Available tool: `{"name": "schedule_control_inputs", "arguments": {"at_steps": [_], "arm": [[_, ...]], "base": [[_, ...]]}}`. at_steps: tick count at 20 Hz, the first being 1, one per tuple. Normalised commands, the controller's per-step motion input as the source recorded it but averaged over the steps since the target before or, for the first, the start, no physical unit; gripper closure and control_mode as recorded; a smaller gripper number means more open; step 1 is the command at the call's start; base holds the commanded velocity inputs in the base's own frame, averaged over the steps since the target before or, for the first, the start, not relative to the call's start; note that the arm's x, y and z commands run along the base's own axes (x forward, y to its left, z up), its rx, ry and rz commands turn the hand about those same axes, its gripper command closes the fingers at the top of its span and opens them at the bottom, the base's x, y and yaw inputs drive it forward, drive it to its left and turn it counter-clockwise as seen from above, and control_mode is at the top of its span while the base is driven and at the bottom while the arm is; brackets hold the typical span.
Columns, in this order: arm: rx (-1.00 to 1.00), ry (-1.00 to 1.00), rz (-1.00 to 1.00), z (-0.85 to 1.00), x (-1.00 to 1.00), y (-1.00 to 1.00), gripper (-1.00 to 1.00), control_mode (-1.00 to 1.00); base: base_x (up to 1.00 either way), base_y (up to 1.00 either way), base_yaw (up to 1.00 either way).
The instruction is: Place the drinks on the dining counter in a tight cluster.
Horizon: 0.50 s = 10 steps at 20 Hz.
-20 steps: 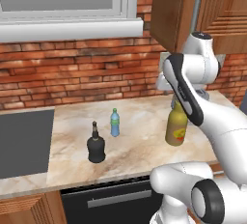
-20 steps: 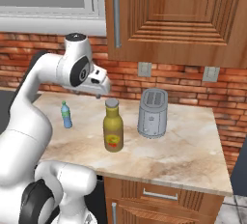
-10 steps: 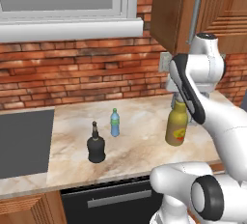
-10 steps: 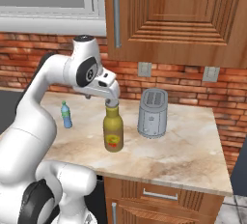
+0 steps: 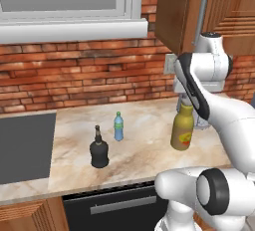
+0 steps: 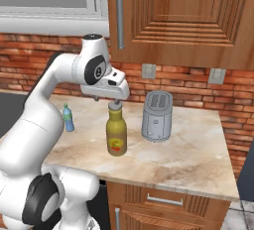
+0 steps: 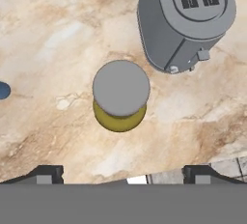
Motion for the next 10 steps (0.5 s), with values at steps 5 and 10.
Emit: {"name": "schedule_control_inputs", "arguments": {"at_steps": [5, 10], "arm": [[-0.07, -0.02, 0.03, -0.22, 0.09, 0.00, -1.00, -1.00], [-0.02, 0.00, 0.00, -0.19, 0.28, 0.00, -1.00, -1.00]], "base": [[0.00, 0.00, 0.00], [0.00, 0.00, 0.00]]}}
